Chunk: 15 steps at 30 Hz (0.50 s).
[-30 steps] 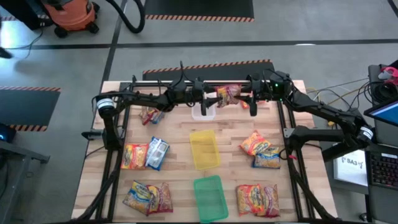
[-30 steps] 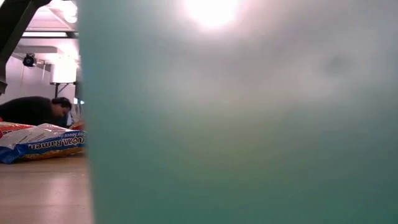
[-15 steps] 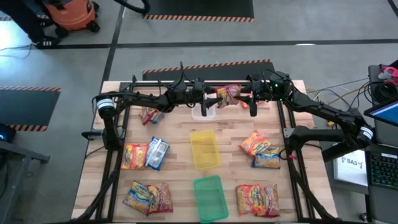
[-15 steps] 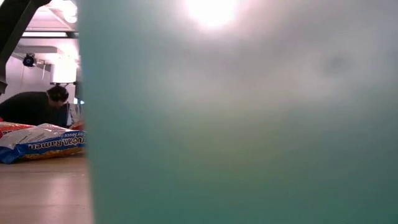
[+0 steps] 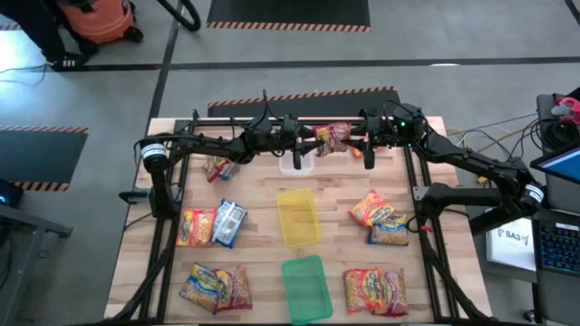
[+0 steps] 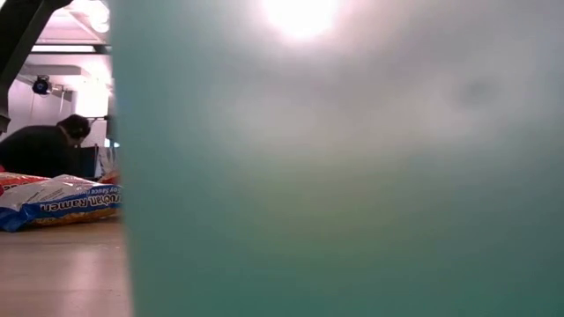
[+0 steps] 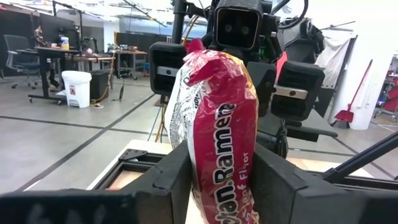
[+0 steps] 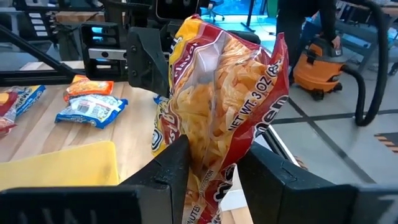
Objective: Sort Maruchan noodles
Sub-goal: Put the red noodle pack into the transparent bin
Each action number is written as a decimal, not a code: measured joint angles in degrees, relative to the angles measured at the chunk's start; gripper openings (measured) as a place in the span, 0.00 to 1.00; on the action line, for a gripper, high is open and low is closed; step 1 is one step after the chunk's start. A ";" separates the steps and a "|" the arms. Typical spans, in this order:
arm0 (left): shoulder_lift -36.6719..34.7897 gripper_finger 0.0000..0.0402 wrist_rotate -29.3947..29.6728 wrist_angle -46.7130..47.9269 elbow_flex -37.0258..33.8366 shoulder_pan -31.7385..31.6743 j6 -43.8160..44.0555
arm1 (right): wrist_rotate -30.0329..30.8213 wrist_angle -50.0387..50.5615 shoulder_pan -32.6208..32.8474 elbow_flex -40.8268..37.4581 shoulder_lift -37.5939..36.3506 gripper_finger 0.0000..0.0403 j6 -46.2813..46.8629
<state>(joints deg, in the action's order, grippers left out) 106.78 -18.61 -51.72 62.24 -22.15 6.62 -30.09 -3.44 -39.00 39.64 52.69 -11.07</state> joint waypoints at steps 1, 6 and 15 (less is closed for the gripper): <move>0.00 0.31 -0.01 0.03 0.00 0.00 -0.01 | -0.14 0.20 0.00 0.00 0.00 0.30 0.30; 0.00 0.30 0.02 0.06 0.00 -0.02 -0.03 | -0.32 1.87 0.02 0.00 0.00 0.36 0.74; 0.00 0.29 0.14 0.04 0.00 -0.38 -0.11 | 5.32 3.99 0.00 0.00 -0.07 0.49 0.40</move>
<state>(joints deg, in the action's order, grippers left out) 106.78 -18.47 -51.68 62.24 -22.53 6.51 -24.77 0.55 -39.00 39.64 52.62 -10.67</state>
